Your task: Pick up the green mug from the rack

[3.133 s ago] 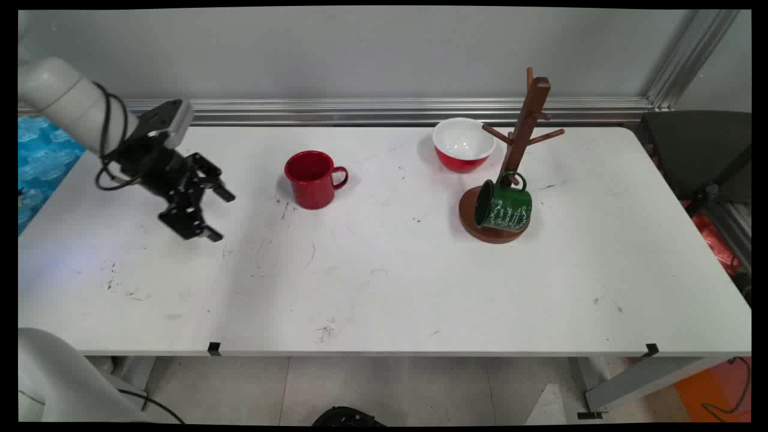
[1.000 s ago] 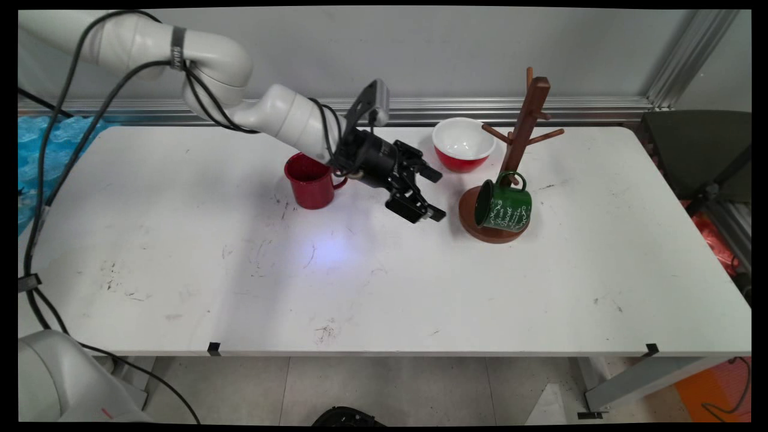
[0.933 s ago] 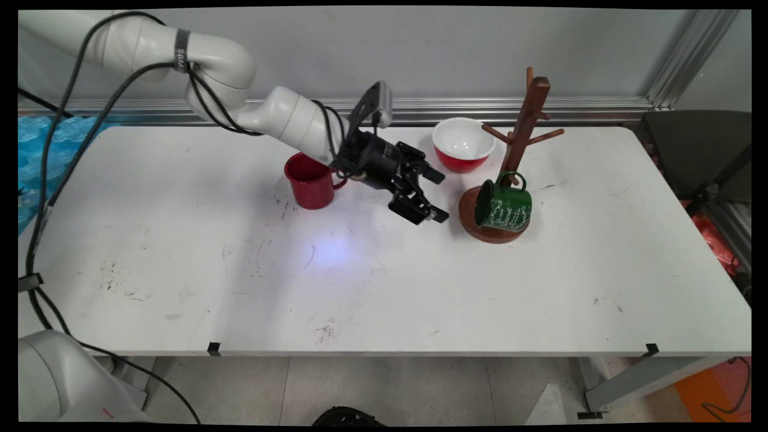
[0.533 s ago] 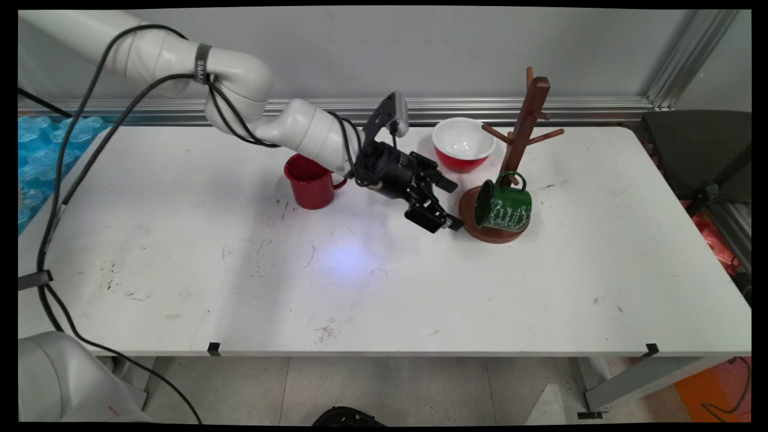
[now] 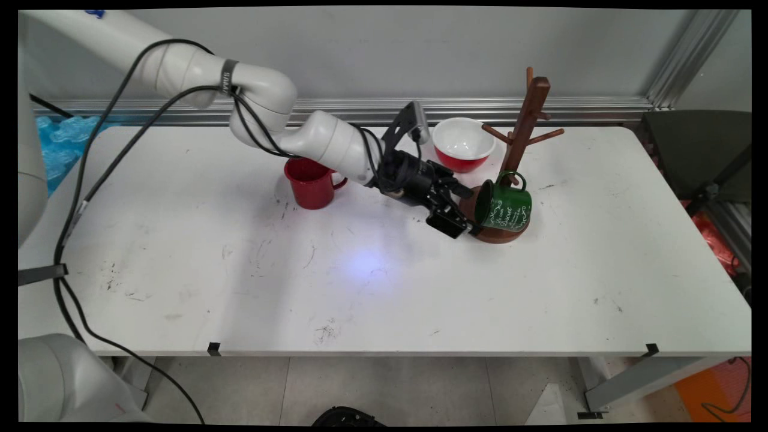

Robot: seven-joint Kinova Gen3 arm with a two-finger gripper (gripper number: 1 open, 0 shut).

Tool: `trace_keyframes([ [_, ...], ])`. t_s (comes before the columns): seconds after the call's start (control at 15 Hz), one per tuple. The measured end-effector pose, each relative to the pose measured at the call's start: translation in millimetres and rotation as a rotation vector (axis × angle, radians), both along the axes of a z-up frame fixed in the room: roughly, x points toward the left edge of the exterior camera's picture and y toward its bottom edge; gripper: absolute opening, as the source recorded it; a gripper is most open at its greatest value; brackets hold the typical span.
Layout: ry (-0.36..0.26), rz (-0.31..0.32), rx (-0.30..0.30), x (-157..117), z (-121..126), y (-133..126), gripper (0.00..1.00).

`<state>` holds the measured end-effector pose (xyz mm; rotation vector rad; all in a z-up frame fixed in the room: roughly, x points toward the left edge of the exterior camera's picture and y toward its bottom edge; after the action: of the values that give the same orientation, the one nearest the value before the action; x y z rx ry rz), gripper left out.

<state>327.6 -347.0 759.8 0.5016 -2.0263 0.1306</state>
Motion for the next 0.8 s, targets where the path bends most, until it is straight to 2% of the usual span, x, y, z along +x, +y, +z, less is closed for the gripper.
trace_keyframes([
  [0.8,0.013,0.034,0.033,-20.2,-15.8,-15.6,1.00],
])
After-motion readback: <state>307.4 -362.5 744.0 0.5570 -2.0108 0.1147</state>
